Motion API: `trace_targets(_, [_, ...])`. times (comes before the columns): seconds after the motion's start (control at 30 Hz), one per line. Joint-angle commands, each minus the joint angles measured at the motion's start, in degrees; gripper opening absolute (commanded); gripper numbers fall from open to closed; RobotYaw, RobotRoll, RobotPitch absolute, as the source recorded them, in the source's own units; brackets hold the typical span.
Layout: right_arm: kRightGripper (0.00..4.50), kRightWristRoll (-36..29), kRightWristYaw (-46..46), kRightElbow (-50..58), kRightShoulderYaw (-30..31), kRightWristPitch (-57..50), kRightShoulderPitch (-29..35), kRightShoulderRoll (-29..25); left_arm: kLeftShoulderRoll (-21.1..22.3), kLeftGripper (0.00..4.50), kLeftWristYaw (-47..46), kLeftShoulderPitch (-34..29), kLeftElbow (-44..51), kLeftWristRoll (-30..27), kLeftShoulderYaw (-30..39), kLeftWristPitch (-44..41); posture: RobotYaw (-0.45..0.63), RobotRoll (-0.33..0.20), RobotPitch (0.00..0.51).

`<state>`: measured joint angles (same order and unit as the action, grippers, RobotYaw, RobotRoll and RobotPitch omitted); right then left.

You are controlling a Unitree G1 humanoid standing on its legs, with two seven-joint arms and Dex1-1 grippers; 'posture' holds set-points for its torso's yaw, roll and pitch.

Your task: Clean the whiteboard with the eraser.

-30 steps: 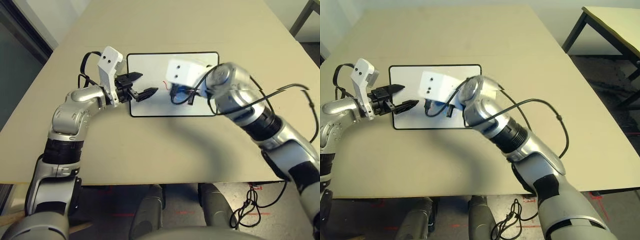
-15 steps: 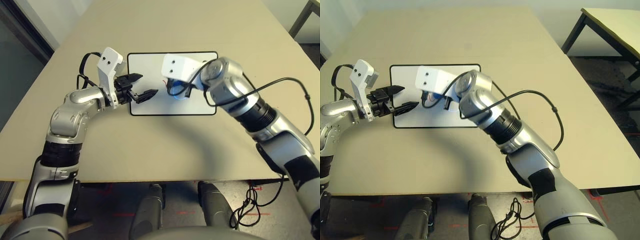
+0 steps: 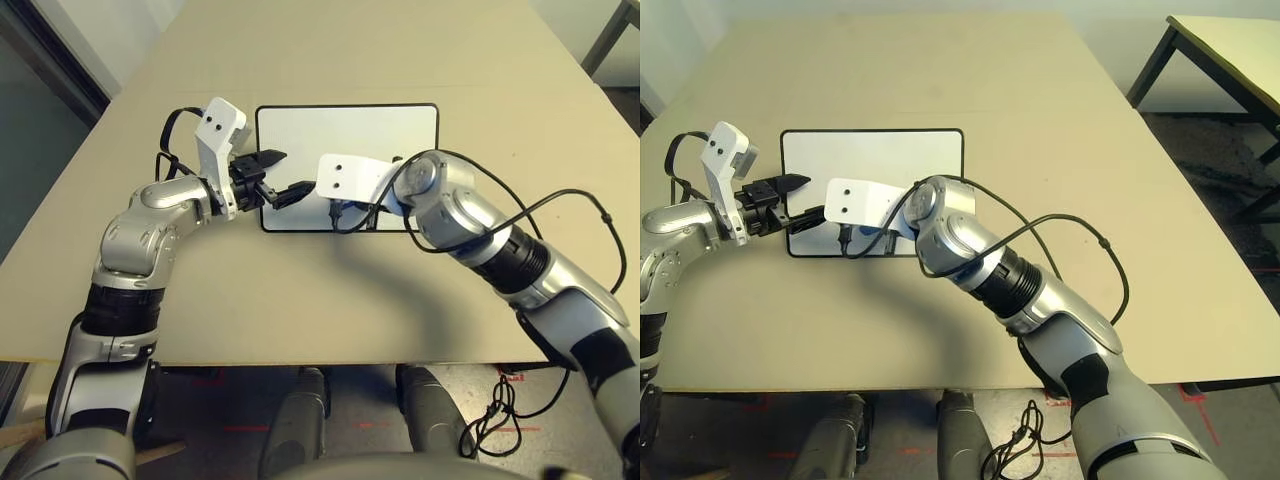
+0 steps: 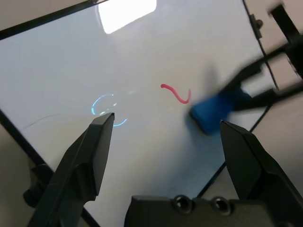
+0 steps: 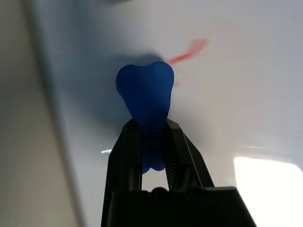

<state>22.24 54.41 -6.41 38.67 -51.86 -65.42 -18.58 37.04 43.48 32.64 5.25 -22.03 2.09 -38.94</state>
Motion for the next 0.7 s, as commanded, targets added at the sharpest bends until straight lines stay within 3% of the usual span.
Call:
trace_targets(0.03, [0.57, -1.0, -2.2, -4.1, -3.1, 2.0, -3.2, 1.7, -0.1, 4.5, 0.0, -0.9, 1.0, -0.2, -0.1, -0.4, 0.02, 0.0, 0.187])
trace_targets(0.43, [0.57, 0.5, 3.8, 5.5, 3.4, -1.4, 2.6, -1.7, -0.1, 4.5, -0.4, -1.6, 1.9, -0.5, 0.1, -0.9, 0.02, 0.0, 0.191])
trace_targets(0.7, [0.57, -0.1, 0.4, -0.9, -0.5, -0.1, -2.5, 0.6, -0.2, 4.5, -0.3, -1.4, 1.7, -0.6, -0.1, -0.9, 0.02, 0.0, 0.194])
